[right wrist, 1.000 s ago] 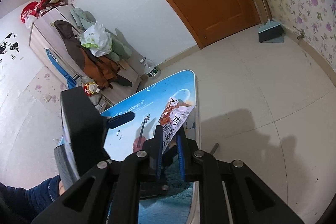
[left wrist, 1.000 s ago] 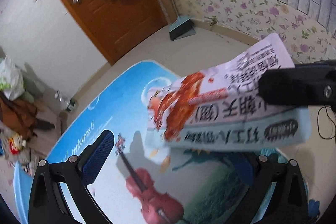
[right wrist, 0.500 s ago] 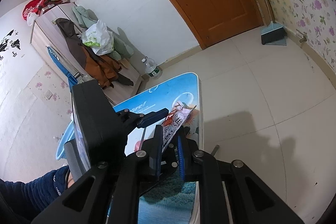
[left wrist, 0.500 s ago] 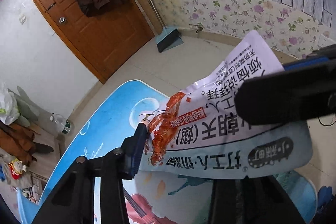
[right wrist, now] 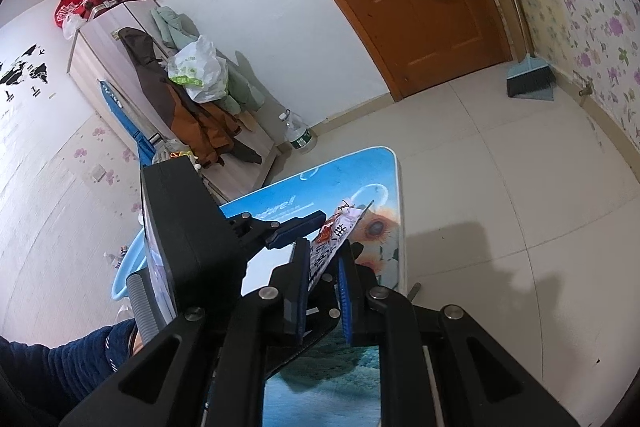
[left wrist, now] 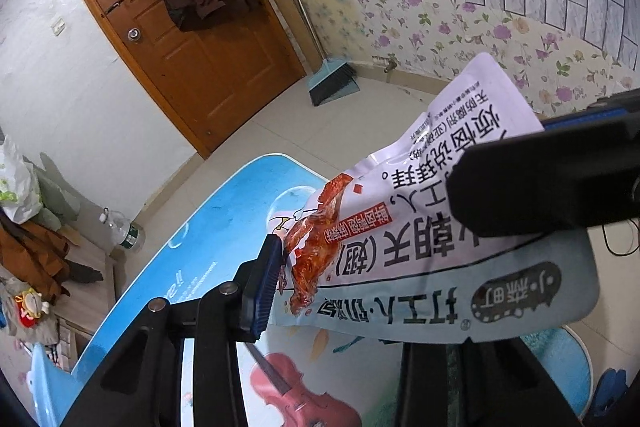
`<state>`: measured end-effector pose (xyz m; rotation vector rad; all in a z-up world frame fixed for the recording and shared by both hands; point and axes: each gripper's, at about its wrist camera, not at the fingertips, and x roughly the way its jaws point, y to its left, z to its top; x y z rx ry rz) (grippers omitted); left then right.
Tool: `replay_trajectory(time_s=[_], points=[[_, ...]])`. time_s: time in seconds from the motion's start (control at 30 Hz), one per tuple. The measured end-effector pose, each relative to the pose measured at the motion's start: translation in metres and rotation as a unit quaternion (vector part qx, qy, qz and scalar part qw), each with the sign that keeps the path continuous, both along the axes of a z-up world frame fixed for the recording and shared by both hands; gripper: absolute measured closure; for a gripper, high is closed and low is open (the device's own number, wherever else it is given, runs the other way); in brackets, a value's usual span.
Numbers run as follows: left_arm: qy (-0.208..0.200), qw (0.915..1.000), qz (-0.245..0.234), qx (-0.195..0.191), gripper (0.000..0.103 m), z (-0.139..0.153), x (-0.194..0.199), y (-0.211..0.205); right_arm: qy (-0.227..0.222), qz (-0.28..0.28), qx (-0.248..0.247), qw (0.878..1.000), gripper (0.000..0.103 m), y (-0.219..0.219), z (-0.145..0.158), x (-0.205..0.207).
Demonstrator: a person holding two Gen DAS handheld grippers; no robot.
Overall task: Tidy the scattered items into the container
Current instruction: 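Carry the held snack bag over the blue basin with the right gripper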
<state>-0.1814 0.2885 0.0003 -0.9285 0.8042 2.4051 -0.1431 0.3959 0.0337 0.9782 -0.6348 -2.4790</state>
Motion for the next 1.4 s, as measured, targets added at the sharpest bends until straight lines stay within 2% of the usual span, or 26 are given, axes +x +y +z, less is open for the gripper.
replay_trajectory(time_s=[0.2,0.43,0.77,1.13,1.4], points=[[0.005,0.9998,0.012,0.014,0.066,0.017,0.012,-0.016,0.014,0.012,0.009,1.000,0.089,-0.015,0.021,0.012],[0.030,0.9984,0.035,0.032,0.066,0.046,0.034,-0.050,0.041,0.029,0.020,0.999,0.089,-0.048,0.053,0.035],[0.054,0.9931,0.078,0.069,0.066,0.078,0.085,-0.123,0.078,0.068,0.038,0.994,0.089,-0.120,0.094,0.084],[0.074,0.9874,0.113,0.083,0.066,0.091,0.131,-0.190,0.099,0.102,0.051,0.989,0.089,-0.193,0.110,0.136],[0.085,0.9793,0.157,0.095,0.066,0.093,0.152,-0.238,0.105,0.133,0.055,0.984,0.089,-0.239,0.116,0.147]])
